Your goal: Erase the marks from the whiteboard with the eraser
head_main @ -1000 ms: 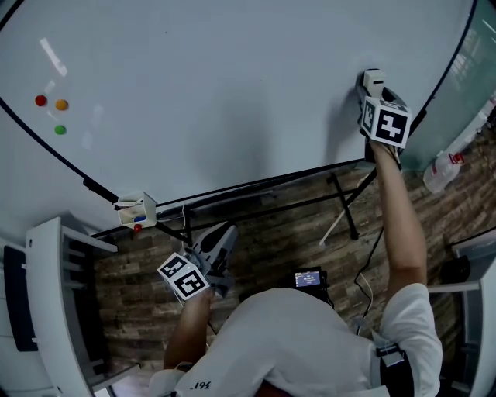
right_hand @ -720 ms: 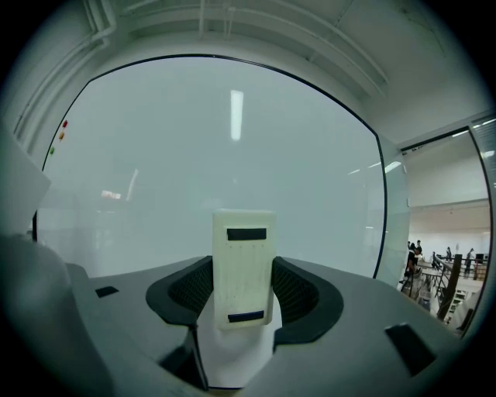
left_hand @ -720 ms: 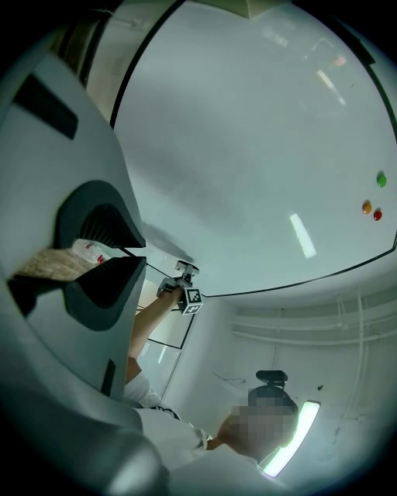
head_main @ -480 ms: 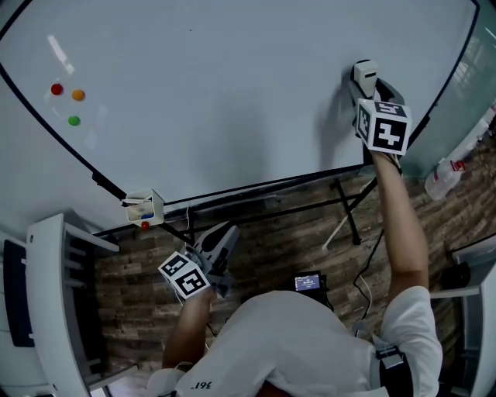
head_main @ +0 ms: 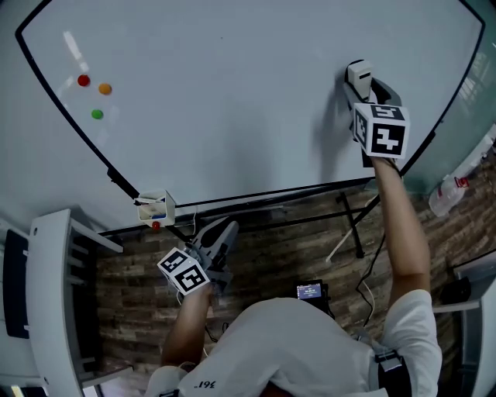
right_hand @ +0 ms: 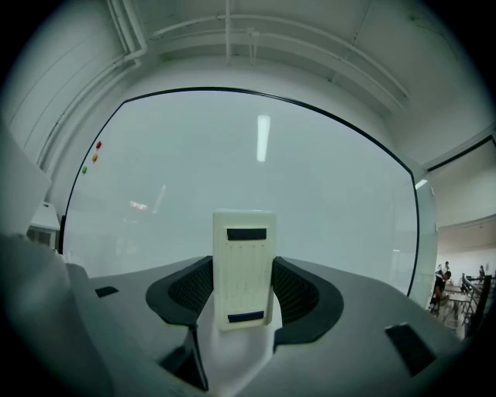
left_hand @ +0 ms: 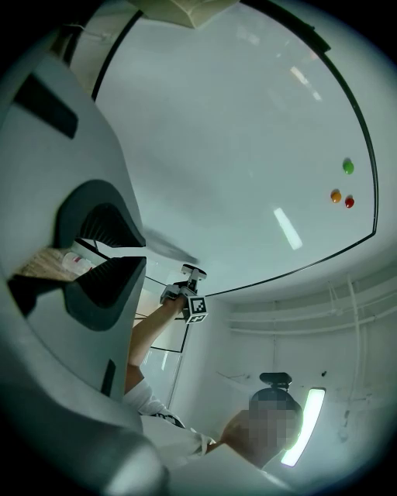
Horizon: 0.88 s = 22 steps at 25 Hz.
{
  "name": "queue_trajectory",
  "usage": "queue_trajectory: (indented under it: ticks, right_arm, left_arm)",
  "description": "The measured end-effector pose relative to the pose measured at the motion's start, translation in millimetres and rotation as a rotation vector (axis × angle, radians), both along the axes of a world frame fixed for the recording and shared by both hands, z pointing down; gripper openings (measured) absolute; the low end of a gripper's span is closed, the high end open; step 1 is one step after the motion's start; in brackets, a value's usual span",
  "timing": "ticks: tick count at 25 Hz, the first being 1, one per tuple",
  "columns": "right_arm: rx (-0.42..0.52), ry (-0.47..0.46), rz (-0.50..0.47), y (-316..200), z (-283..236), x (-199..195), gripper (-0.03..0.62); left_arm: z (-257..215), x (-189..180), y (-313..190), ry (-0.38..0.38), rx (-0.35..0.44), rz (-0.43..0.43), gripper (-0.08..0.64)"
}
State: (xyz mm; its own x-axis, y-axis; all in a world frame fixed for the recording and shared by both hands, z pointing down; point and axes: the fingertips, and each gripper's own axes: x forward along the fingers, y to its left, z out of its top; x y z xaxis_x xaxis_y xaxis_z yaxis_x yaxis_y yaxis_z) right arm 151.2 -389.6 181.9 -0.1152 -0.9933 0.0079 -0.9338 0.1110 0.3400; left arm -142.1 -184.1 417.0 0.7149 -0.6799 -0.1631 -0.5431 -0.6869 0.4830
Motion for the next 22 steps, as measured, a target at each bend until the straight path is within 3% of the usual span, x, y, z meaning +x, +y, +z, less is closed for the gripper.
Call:
queue_trajectory:
  ticks: [15, 22]
  right_arm:
    - [0.050, 0.232, -0.194, 9.6, -60.3, -121.8, 0.256]
    - [0.118, 0.440, -0.262, 14.6, -109.5, -187.5, 0.256]
  left_arm:
    - [-42.5, -16.5, -14.6, 0.002, 0.106, -0.026, 0.037]
    - [-49.3, -19.1, -11.7, 0.000, 0.125, -0.031, 0.037]
